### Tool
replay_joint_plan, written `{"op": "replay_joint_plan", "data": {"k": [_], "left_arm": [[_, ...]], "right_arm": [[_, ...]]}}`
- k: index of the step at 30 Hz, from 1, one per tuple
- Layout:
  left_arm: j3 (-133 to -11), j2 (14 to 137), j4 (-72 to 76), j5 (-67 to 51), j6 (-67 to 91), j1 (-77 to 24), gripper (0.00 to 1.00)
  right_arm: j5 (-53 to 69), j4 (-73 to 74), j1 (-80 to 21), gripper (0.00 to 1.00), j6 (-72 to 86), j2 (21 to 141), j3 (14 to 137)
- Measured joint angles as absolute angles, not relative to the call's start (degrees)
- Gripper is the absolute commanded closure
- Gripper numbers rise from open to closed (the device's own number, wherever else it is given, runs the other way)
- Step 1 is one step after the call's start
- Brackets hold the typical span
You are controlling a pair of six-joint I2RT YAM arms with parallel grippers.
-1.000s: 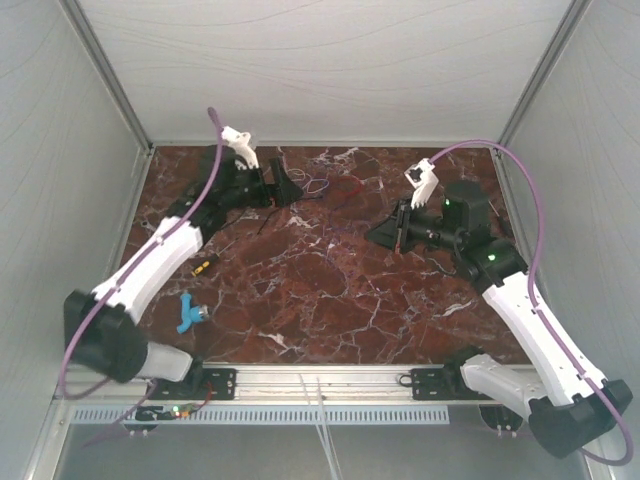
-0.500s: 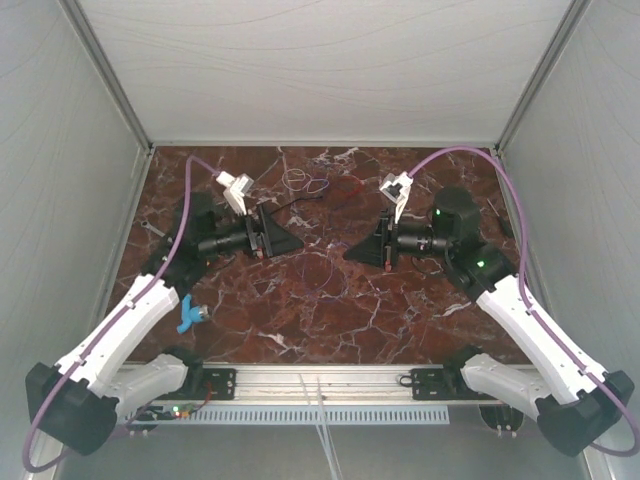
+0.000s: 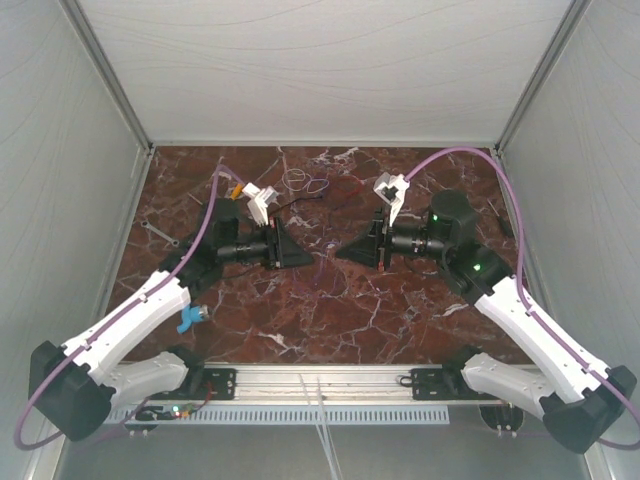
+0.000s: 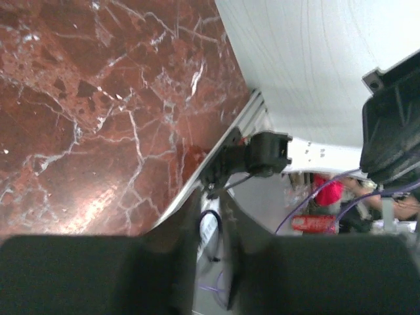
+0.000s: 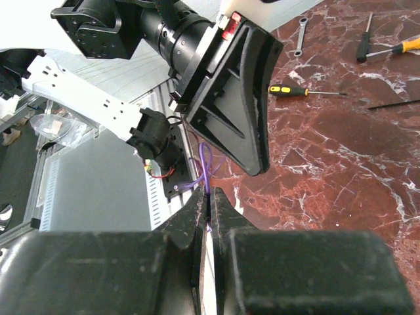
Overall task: Zip-tie the wires
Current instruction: Straighten the cable at the center of the board.
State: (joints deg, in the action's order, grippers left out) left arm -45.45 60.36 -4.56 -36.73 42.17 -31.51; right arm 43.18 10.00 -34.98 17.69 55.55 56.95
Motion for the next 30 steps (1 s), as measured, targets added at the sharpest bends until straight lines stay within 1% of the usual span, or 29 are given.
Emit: {"op": "replay_joint_plan", "data": {"k": [4, 7, 13, 18, 22, 30], "left_arm": [[-45.7, 60.5, -5.0, -33.7, 42.0, -31.7, 1.00], [-47.3, 60.7, -7.7, -29.4, 40.7, -31.7, 1.00], [-52.6, 60.9, -12.1, -17.9, 37.3, -31.8, 1.00], [-55.4, 62.8, -12.1, -15.1, 36.2, -31.8, 1.00], [-55.0, 65.8, -12.0, -14.6, 37.4, -33.0, 1.00], [-48.9, 70.1, -11.8, -10.6, 40.8, -38.4, 1.00]], "right_arm": [[41.9, 10.9, -35.0, 1.00, 17.0, 55.4, 56.9], [39.2, 14.7, -35.3, 1.00, 16.1, 54.6, 56.9], [26.4, 27.5, -35.5, 1.00, 16.1, 51.6, 55.9], [20.3, 34.8, -35.5, 1.00, 19.9, 52.2, 49.6], [19.5, 40.3, -35.5, 1.00, 23.5, 55.7, 46.8], [23.6, 45.8, -35.5, 1.00, 28.4, 61.5, 41.2]]}}
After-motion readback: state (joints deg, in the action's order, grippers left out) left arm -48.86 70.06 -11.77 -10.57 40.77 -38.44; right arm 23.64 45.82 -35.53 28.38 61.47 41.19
